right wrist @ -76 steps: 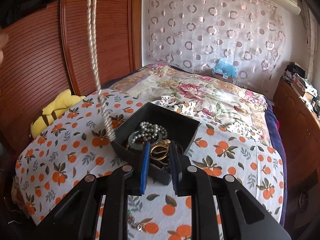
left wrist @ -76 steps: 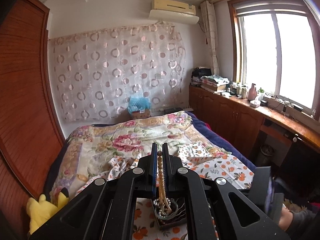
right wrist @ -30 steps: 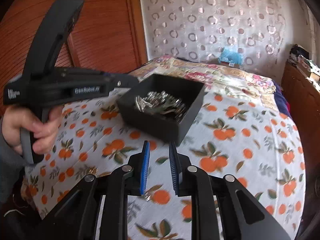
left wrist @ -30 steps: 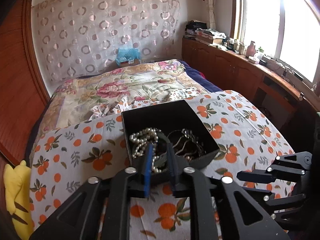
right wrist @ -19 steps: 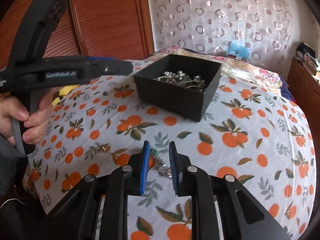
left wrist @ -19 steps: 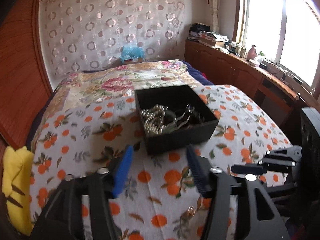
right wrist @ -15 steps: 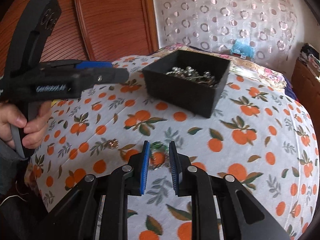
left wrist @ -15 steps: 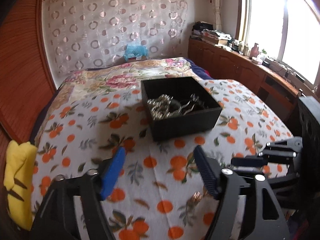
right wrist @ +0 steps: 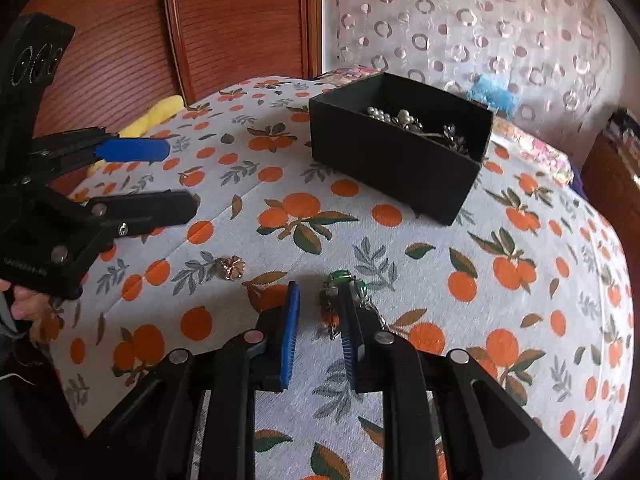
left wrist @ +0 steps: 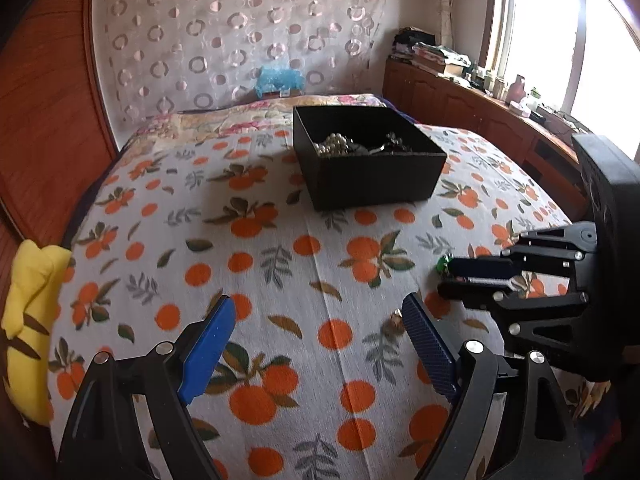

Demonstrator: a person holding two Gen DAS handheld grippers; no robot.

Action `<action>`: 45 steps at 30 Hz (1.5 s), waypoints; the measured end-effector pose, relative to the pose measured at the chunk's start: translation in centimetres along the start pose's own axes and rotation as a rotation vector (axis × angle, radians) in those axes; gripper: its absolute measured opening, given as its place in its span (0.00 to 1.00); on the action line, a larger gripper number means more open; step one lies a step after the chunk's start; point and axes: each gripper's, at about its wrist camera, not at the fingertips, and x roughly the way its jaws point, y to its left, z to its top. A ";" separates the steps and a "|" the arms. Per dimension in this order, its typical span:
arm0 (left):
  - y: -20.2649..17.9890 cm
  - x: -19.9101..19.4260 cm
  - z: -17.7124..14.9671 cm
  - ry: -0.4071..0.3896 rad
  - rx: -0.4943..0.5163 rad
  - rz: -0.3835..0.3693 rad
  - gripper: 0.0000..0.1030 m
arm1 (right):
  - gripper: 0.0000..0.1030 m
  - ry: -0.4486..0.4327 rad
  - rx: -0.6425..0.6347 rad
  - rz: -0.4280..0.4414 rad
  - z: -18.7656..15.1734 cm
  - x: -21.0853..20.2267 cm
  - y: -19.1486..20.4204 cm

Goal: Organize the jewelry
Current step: 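Move the left tool to the gold stud earring while the right tool approaches the green bead earring, then grasp the green bead earring with the right tool while the left tool grasps the gold stud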

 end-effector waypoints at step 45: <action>-5.1 1.9 -1.3 0.050 0.088 -0.032 0.12 | 0.06 -0.105 0.114 -0.045 -0.9 -5.0 -3.6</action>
